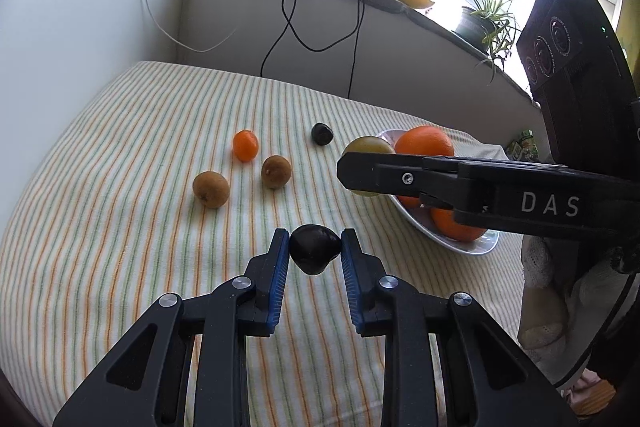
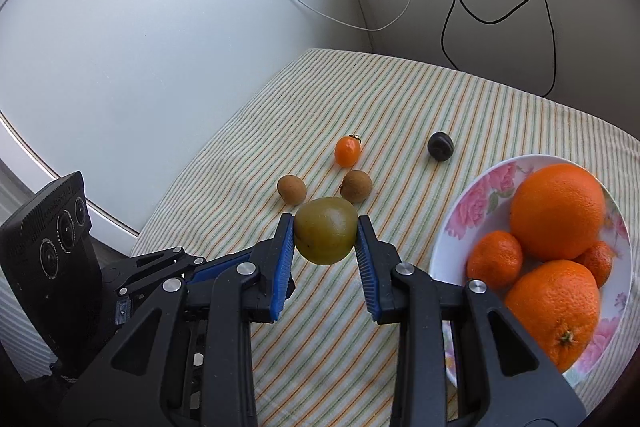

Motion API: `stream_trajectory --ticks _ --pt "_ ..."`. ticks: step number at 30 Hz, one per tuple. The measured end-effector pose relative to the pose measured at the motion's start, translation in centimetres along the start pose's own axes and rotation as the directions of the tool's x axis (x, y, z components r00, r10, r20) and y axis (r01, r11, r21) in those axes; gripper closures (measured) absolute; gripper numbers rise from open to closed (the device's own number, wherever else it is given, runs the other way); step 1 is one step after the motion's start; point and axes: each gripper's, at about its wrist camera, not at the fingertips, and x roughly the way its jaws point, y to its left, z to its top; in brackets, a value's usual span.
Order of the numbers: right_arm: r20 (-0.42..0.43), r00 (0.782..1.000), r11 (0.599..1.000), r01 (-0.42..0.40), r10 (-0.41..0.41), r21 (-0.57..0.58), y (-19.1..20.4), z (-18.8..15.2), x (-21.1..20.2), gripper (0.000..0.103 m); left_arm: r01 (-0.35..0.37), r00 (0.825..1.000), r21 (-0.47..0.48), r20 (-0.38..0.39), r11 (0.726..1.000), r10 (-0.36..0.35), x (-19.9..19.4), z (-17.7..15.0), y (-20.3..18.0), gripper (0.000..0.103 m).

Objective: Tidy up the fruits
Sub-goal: 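Carry the green fruit in the right gripper to the plate while the left carries the plum there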

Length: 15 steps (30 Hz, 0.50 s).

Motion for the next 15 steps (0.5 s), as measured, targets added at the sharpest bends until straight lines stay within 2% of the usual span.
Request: stream_trajectory --ticks 15 --pt "0.068 0.996 0.996 0.047 -0.052 0.073 -4.9 -1.1 -6.1 0.071 0.054 0.999 0.058 -0.004 0.997 -0.054 1.7 1.6 -4.6 0.078"
